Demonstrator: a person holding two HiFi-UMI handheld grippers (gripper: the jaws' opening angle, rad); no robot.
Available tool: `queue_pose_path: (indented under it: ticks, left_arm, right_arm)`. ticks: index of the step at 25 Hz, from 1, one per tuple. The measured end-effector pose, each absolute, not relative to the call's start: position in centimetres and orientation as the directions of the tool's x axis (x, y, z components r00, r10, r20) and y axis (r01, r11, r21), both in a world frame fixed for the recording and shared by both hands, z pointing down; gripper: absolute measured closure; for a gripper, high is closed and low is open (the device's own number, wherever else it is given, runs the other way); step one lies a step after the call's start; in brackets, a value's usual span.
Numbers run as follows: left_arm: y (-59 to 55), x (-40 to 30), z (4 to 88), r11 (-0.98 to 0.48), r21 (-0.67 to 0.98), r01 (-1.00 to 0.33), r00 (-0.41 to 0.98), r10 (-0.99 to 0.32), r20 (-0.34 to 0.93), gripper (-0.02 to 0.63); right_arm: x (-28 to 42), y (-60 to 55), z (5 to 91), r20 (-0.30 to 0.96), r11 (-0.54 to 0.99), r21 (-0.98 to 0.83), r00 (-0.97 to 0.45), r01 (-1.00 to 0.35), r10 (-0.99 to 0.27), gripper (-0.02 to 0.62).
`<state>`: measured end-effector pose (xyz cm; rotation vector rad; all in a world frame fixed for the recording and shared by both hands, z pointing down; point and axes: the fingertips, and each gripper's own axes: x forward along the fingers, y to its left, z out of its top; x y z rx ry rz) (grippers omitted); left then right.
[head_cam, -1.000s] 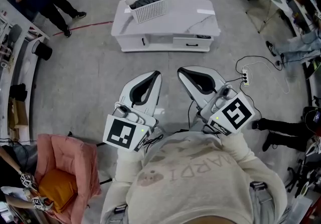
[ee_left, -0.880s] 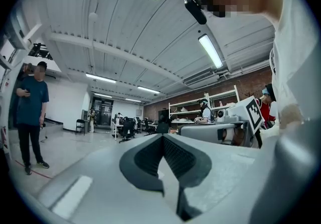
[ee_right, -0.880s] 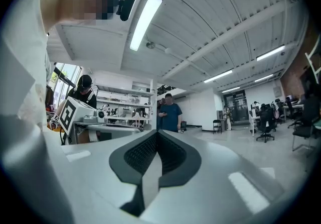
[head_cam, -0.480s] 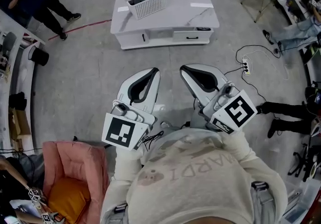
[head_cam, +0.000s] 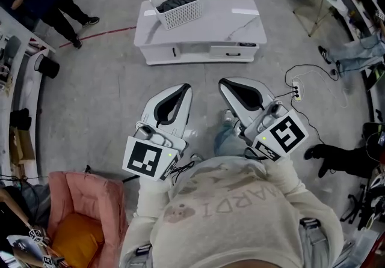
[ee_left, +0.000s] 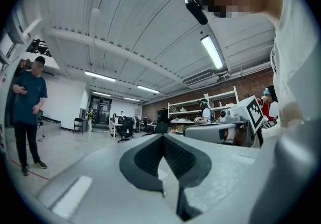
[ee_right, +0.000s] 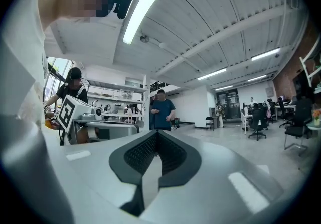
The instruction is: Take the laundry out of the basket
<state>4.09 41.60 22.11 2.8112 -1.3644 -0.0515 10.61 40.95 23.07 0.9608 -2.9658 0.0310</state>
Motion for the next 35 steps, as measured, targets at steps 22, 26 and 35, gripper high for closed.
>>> queue_pose_path:
  ticks: [22, 26, 35]
  left_arm:
    - [17.9, 14.2, 20.8, -0.497, -0.005, -0.868, 0.497, -0.868, -0.025, 0.606]
    - [15.7, 14.8, 21.1, -0.474, -0.015, -0.881, 0.474, -0.881, 0.002, 0.606]
    - [11.6, 11.4, 22.1, -0.472, -0.005, -0.882, 0.471, -0.882, 0.027, 0.606]
  right_arm:
    - [19.4, 16.7, 21.6, -0.019, 0.911, -0.001, -0.911, -0.412, -0.412, 0.568]
    - [19.6, 14.4, 22.1, -0.025, 0.924, -0.029, -0.924, -0.382, -0.383, 0.568]
    - [17.3, 10.6, 23.2, -0.015, 0.915, -0.057, -0.916, -0.4, -0.402, 0.568]
